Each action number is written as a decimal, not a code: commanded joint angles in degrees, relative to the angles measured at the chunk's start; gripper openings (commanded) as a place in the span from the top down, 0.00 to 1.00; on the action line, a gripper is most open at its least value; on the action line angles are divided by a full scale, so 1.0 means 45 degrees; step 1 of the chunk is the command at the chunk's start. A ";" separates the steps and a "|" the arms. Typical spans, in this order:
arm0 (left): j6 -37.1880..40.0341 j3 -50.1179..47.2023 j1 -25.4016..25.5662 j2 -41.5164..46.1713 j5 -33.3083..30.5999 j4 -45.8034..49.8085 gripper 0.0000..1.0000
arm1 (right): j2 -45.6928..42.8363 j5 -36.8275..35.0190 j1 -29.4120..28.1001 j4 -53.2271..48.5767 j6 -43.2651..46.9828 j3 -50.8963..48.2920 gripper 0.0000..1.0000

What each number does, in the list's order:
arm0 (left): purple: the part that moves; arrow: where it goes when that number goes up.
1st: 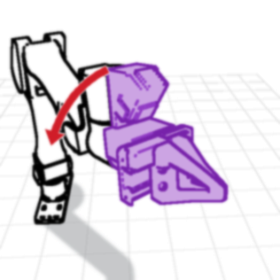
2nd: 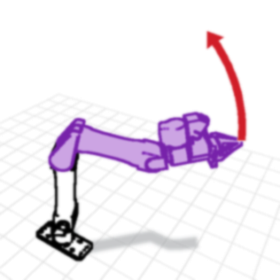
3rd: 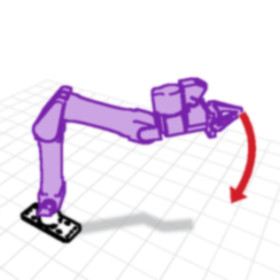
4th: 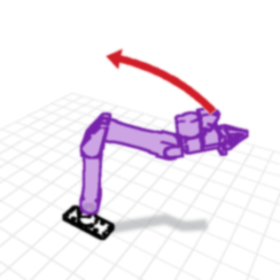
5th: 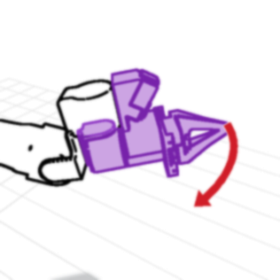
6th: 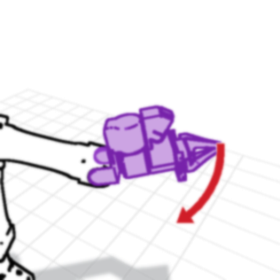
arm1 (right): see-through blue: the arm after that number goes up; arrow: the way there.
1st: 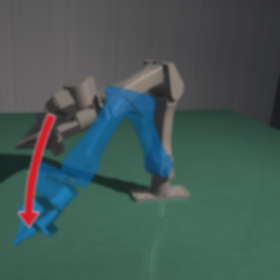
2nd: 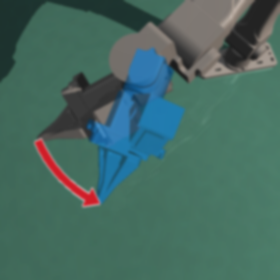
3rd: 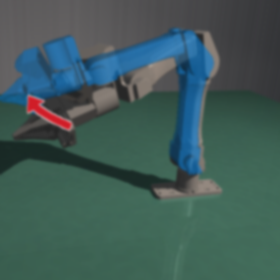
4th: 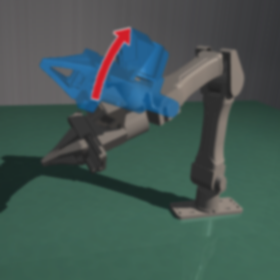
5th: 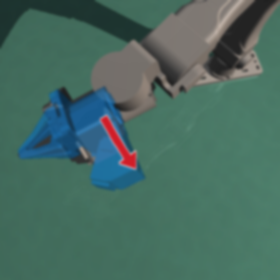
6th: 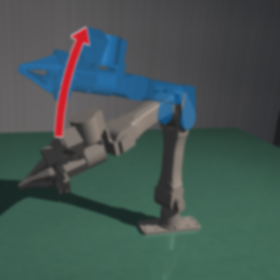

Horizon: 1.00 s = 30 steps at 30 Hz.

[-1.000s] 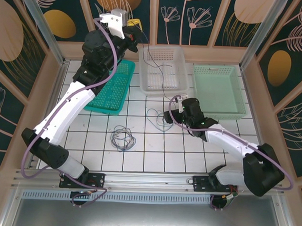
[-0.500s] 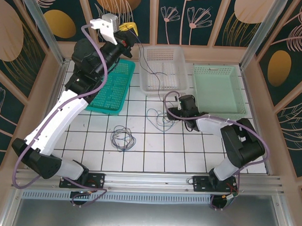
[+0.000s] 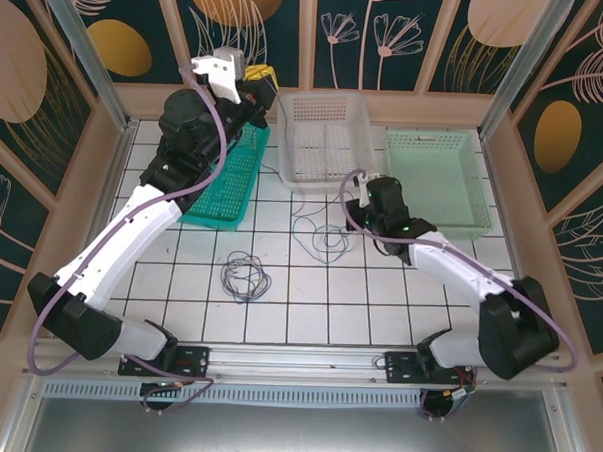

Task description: Untangle the cables

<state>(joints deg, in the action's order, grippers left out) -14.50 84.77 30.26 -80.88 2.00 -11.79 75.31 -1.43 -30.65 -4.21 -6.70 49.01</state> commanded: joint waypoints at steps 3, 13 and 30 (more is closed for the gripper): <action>-0.0174 -0.0885 -0.0069 -0.0088 -0.0750 0.0067 0.76 | -0.1742 0.1490 0.0139 -0.2800 -0.0129 0.2026 1.00; -0.0380 -0.1746 -0.0068 -0.0737 -0.0497 0.0335 0.56 | -0.0964 0.4240 0.0742 -0.4361 -0.1045 0.4033 1.00; 0.0760 -0.4689 -0.0016 0.0994 -0.0555 0.0765 0.01 | -0.1437 0.6773 0.2437 -0.2934 -0.2408 0.3507 1.00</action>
<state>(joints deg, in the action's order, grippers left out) -13.10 65.60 30.26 -79.20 -0.71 -8.43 70.57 27.18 -19.86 -19.53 -16.58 64.55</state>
